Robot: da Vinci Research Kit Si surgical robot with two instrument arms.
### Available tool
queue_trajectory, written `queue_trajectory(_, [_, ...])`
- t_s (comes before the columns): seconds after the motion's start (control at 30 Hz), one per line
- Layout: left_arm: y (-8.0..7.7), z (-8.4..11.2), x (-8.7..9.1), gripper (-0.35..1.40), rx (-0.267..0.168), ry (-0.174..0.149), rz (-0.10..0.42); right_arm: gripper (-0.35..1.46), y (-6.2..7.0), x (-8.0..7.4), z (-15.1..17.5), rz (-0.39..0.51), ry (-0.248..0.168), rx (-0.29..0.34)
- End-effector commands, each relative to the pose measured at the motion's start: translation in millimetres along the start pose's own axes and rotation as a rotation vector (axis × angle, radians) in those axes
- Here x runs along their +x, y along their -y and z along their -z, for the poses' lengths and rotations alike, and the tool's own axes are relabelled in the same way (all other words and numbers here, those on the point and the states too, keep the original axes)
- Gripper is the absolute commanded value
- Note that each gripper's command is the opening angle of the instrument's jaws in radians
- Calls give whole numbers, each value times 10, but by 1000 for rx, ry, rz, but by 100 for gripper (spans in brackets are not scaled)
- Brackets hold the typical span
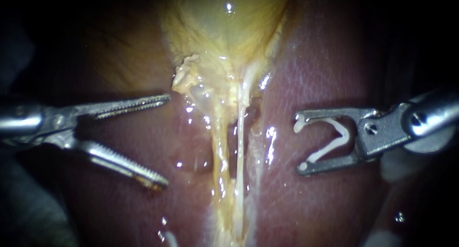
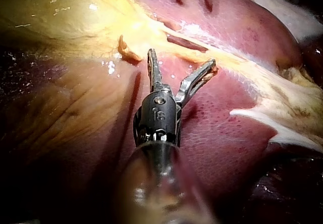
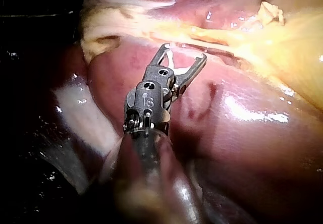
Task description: Grabbing gallbladder
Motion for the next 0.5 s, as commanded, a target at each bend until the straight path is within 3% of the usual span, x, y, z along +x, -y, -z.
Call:
queue_trajectory(0.03, [0,0,0,126,2,0,7,50,0,0,0,0,0,0])
queue_trajectory(0.23, [16,3,5,120,26,0,57,50,0,1,0,0,0,0])
queue_trajectory(0.5, [65,5,25,115,94,15,137,50,0,1,0,-1,0,0])
